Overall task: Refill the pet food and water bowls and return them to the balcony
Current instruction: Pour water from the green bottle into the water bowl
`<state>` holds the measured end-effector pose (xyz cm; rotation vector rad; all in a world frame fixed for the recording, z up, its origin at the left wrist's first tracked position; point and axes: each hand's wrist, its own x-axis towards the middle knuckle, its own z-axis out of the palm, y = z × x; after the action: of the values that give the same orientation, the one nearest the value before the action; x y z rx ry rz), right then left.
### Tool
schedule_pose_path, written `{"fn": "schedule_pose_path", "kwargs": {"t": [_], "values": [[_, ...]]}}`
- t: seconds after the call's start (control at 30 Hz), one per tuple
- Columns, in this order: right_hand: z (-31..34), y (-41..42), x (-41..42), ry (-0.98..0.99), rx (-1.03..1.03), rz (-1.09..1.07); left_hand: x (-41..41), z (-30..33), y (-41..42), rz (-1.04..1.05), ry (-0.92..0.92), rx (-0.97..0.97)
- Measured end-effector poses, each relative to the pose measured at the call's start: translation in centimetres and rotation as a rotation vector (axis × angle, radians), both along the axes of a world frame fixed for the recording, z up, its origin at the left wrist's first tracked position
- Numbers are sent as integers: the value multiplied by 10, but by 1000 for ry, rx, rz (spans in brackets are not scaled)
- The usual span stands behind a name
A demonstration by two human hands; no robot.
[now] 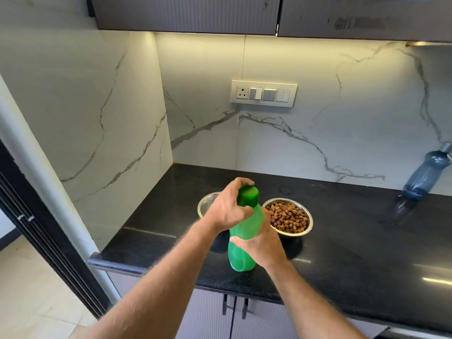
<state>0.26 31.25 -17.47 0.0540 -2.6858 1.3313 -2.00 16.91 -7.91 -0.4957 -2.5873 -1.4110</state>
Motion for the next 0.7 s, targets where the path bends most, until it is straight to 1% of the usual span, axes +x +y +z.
{"fn": "schedule_pose_path", "kwargs": {"t": [0.03, 0.1, 0.17, 0.3, 0.37, 0.47, 0.57, 0.63, 0.7], "values": [[-1, 1, -2, 0, 13, 6, 0, -2, 3, 23, 22, -25], [-2, 2, -3, -4, 29, 2, -1, -4, 9, 106, 9, -26], [-2, 3, -2, 10, 29, 0, -1, -6, 13, 140, -3, -33], [-2, 3, -2, 39, 29, 4, -1, -8, 9, 56, 7, 22], [0, 3, -2, 29, 54, 4, 1, -6, 10, 94, 28, 38], [1, 4, -2, 18, 62, -3, 3, -3, 9, 147, -39, 109], [-1, 4, 0, 51, 66, -4, 4, -2, 3, 85, -86, 200], [-1, 3, 1, 53, 67, -6, 5, -2, 4, 96, -65, 165], [-1, 4, 2, 35, 67, -3, 5, 0, 9, 161, -30, 64]]}}
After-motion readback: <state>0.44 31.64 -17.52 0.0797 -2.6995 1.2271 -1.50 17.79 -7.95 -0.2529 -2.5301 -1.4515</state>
